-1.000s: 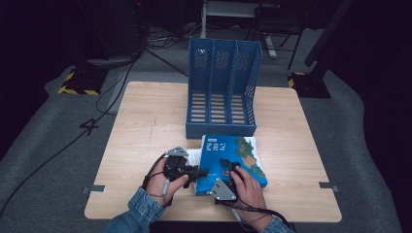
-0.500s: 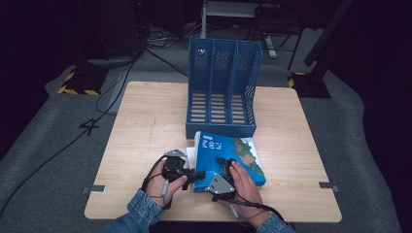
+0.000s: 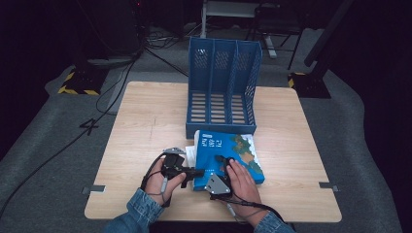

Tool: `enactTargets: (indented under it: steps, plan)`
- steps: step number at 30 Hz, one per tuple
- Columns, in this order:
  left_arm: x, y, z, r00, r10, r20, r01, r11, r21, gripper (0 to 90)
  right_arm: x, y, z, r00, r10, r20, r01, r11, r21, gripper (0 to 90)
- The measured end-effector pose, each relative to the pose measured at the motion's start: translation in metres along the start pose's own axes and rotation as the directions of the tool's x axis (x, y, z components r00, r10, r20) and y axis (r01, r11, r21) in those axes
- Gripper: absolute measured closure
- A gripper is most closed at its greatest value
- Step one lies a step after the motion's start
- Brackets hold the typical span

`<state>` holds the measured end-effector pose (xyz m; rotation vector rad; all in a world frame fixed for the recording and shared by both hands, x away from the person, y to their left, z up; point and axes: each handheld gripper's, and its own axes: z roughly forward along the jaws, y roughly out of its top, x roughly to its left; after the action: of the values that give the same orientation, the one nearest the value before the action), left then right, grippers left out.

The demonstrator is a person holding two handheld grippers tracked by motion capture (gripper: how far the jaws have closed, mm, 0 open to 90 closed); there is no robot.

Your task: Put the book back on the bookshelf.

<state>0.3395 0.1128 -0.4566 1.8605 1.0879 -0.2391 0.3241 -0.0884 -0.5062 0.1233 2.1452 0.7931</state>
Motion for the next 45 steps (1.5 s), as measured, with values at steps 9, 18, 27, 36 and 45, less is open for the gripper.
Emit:
enactTargets:
  steps: [9, 18, 27, 36, 45]
  plan:
    - [0.002, -0.008, 0.005, 0.9999, -0.003, -0.014, 0.003, 0.9992, -0.04, 57.9, -0.004, 0.001, 0.005, 0.9994, 0.033, -0.015, -0.033, 0.999, 0.014, 2.5]
    - [0.006, -0.008, 0.004, 0.9996, -0.015, -0.022, 0.013, 0.9984, -0.055, 66.0, -0.004, 0.012, 0.011, 0.999, 0.023, -0.038, -0.021, 0.998, 0.051, 3.2]
    - [0.004, -0.01, -0.002, 0.9798, 0.138, -0.145, -0.146, 0.988, -0.05, 50.8, -0.001, 0.014, 0.01, 0.997, -0.046, -0.063, 0.049, 0.998, 0.042, 21.1]
    - [0.013, -0.013, -0.026, 0.9715, 0.156, -0.179, -0.176, 0.9791, -0.102, 48.0, -0.001, 0.023, 0.014, 0.9861, -0.137, -0.095, 0.146, 0.985, 0.097, 38.6]
    - [0.038, -0.017, -0.04, 0.9212, 0.183, -0.343, -0.252, 0.9527, -0.169, 39.2, -0.009, 0.029, 0.013, 0.9952, -0.069, -0.068, 0.076, 0.993, 0.094, 53.7]
